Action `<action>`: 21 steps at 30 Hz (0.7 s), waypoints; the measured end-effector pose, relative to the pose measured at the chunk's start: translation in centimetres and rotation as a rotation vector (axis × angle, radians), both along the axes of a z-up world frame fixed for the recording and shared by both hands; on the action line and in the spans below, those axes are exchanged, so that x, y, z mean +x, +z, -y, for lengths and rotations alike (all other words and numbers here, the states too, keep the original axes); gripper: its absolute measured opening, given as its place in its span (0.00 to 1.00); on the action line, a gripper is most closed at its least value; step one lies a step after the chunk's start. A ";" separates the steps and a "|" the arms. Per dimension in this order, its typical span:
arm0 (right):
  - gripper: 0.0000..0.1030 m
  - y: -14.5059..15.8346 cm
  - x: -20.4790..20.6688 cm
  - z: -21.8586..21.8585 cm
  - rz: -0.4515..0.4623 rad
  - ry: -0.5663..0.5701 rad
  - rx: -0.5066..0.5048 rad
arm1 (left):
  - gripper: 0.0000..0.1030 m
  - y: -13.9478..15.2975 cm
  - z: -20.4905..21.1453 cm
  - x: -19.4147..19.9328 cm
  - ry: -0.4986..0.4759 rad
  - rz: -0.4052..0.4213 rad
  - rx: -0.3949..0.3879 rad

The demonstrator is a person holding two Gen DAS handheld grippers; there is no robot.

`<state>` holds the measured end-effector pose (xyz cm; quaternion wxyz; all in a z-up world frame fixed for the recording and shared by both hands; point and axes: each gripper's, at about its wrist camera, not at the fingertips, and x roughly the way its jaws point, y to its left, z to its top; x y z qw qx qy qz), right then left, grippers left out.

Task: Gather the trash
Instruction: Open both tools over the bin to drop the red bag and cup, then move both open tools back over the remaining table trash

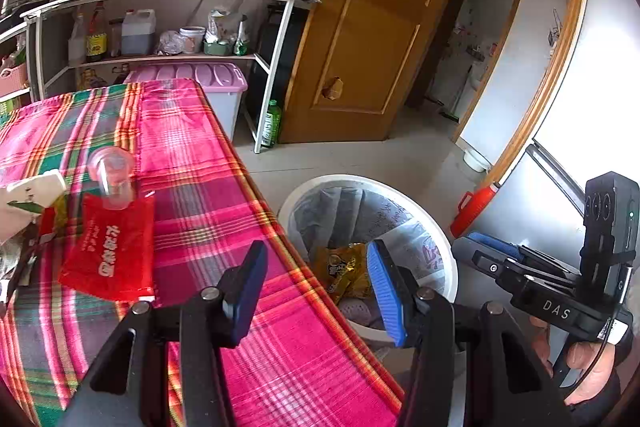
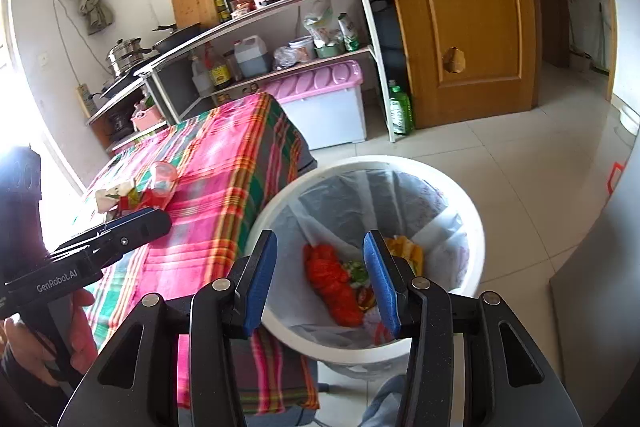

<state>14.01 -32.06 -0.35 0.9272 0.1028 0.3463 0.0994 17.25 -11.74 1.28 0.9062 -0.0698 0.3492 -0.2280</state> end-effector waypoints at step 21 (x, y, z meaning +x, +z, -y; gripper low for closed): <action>0.45 0.6 -0.1 -9.1 -0.028 0.203 0.009 | 0.52 0.4 -10.7 -4.7 0.189 0.074 0.010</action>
